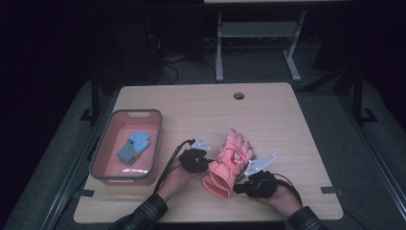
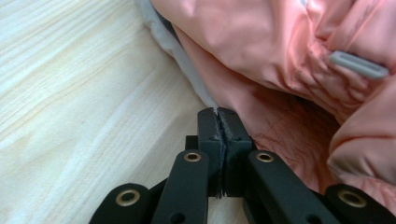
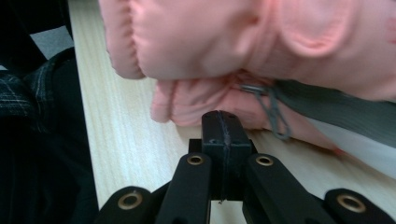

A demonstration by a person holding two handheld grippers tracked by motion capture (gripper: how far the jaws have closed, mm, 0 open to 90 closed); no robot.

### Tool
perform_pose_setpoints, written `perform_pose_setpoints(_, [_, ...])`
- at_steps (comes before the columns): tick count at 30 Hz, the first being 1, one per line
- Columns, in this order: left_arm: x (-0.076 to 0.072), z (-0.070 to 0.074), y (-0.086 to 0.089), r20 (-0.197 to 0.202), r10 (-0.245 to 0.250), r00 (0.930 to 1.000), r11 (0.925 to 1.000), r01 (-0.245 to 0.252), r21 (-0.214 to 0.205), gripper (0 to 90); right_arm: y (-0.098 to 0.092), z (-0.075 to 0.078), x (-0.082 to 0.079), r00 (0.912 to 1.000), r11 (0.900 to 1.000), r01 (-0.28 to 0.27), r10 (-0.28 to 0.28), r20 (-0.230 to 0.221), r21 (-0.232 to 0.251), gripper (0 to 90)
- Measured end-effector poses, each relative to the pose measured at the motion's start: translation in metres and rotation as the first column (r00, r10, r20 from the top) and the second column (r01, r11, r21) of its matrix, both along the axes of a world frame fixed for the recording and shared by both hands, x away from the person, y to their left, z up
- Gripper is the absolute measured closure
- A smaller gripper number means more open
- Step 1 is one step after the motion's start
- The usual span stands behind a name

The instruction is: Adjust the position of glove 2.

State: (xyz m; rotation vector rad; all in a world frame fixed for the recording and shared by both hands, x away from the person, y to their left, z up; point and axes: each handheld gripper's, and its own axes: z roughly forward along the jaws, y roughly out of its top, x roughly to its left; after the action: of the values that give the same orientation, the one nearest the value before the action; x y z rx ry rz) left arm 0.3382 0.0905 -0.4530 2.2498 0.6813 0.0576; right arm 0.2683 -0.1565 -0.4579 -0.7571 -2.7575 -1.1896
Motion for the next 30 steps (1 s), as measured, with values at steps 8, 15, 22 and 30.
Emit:
perform_pose_setpoints(8, [0.007, 0.01, 0.014, -0.006, 0.028, 0.9996, 0.9996, -0.028, -0.005, 88.5, -0.029, 0.02, 0.005, 0.9946, 0.9948, 0.099, -0.098, 0.033, -0.025, 90.0])
perform_pose_setpoints(15, [0.009, 0.018, 0.021, -0.011, 0.057, 0.9983, 0.9981, -0.057, -0.023, 82.8, -0.041, 0.053, 0.022, 0.9825, 0.9872, 0.153, -0.157, 0.1, 0.045, 90.0])
perform_pose_setpoints(22, [0.009, 0.027, 0.025, 0.001, 0.071, 0.9974, 0.9965, -0.071, -0.043, 77.7, -0.023, 0.074, 0.041, 0.9759, 0.9863, 0.148, -0.158, 0.151, 0.072, 90.0])
perform_pose_setpoints(30, [0.009, 0.026, 0.023, -0.008, 0.066, 0.9978, 0.9969, -0.066, -0.043, 71.9, -0.009, 0.071, 0.067, 0.9676, 0.9791, 0.188, -0.198, 0.156, 0.077, 90.0])
